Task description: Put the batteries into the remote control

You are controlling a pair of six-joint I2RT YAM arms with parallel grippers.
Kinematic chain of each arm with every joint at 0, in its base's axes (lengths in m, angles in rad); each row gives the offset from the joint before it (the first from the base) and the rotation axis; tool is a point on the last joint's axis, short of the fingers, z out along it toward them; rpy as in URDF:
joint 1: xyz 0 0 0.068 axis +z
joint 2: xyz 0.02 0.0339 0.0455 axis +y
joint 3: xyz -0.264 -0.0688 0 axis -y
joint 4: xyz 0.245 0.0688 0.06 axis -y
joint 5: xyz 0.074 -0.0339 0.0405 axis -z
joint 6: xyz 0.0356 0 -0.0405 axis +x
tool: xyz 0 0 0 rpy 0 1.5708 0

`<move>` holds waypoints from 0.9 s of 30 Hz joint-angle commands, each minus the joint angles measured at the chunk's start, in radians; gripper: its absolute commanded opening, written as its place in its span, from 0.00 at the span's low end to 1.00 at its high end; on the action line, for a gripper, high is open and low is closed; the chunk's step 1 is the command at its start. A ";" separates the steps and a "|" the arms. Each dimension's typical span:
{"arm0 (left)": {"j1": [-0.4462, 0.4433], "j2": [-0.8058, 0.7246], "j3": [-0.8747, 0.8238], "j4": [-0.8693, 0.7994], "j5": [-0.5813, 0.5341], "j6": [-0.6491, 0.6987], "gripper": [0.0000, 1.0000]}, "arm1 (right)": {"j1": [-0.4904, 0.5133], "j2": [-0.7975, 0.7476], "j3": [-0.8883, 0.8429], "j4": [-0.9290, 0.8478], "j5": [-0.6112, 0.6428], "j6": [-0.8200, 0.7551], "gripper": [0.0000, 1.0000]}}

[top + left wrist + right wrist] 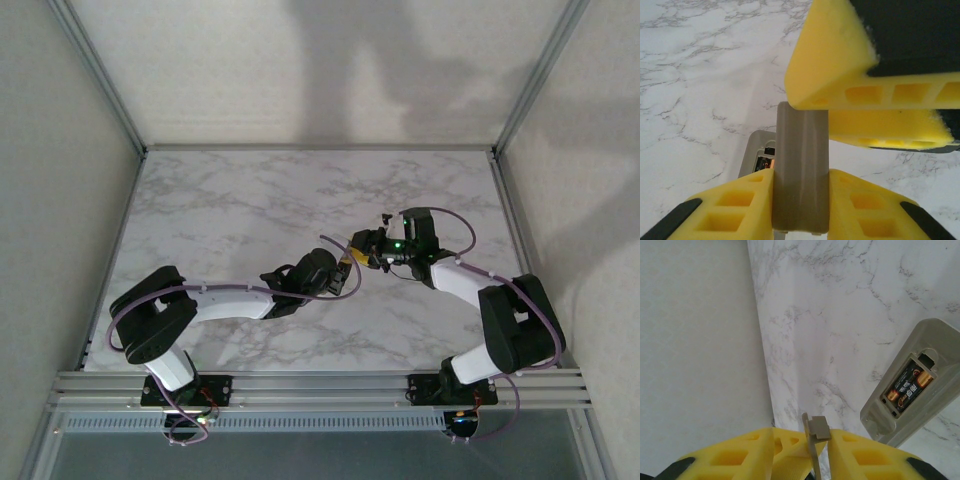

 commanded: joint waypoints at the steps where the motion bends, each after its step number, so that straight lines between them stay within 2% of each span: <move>1: -0.005 -0.029 0.005 0.018 -0.025 -0.022 0.27 | 0.011 -0.024 0.011 0.008 -0.020 0.002 0.33; 16: -0.010 -0.033 0.006 0.018 -0.020 -0.025 0.28 | 0.026 0.000 0.021 0.041 -0.019 0.027 0.18; 19: -0.010 -0.031 0.005 0.043 -0.018 -0.026 0.32 | 0.025 -0.001 0.019 0.043 -0.014 0.026 0.16; 24: -0.010 -0.024 0.002 0.044 -0.020 -0.029 0.46 | 0.025 -0.014 0.019 0.042 0.007 0.017 0.13; 27: -0.010 -0.032 -0.007 0.043 -0.028 -0.036 0.49 | 0.026 -0.019 0.022 0.037 0.021 0.005 0.13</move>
